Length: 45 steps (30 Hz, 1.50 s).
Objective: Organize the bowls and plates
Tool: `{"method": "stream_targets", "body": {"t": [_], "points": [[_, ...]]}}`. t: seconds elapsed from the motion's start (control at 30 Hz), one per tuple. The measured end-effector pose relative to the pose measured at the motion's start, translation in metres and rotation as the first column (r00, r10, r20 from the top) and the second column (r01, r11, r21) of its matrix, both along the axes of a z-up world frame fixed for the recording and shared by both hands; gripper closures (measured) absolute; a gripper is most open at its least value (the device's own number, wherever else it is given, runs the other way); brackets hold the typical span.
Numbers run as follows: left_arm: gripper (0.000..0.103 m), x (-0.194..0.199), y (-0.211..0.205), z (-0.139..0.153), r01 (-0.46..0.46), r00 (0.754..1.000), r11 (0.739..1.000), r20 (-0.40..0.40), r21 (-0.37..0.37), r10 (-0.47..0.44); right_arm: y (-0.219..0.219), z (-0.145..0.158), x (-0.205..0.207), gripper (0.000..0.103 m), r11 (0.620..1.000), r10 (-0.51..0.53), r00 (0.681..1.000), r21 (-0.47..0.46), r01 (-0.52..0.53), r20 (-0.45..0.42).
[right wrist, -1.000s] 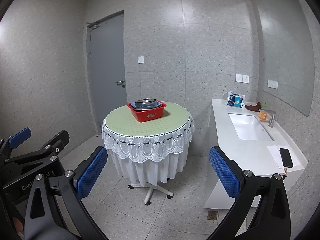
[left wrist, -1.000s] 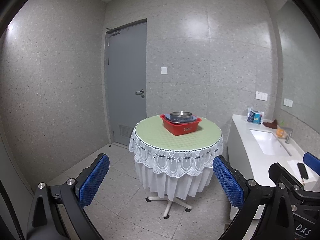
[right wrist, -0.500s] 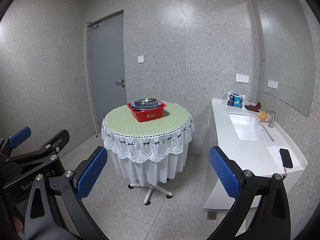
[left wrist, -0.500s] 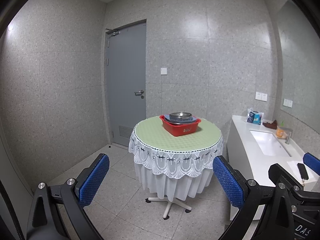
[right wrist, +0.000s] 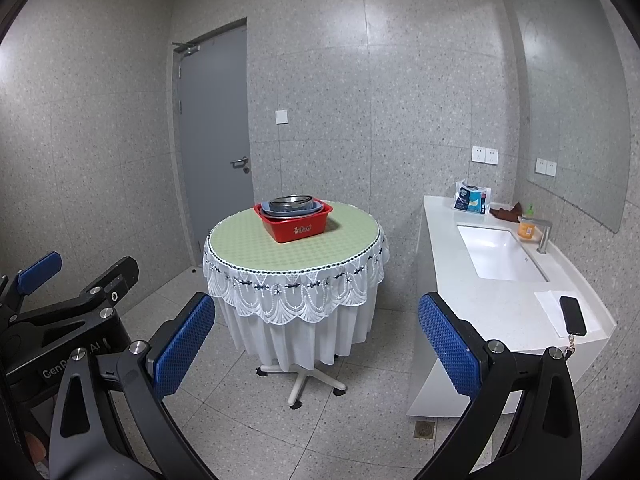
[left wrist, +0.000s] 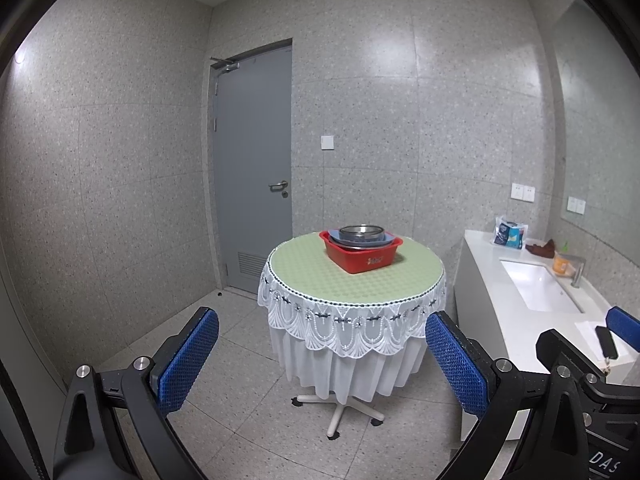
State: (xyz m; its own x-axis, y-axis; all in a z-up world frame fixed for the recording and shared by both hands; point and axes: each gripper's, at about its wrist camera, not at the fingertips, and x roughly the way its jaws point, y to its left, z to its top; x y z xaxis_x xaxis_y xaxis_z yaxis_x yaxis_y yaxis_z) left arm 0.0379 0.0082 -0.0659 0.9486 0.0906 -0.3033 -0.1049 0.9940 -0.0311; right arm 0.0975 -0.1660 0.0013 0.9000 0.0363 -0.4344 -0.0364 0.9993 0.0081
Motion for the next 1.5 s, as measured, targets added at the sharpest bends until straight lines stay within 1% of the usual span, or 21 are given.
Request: {"method": "stream_targets", "body": {"t": [1.5], "points": [[0.001, 0.005, 0.005, 0.000, 0.005, 1.000, 1.000, 0.001, 0.009, -0.005, -0.014, -0.003, 0.006, 0.000, 1.000, 0.014, 1.000, 0.002, -0.014, -0.008]]}}
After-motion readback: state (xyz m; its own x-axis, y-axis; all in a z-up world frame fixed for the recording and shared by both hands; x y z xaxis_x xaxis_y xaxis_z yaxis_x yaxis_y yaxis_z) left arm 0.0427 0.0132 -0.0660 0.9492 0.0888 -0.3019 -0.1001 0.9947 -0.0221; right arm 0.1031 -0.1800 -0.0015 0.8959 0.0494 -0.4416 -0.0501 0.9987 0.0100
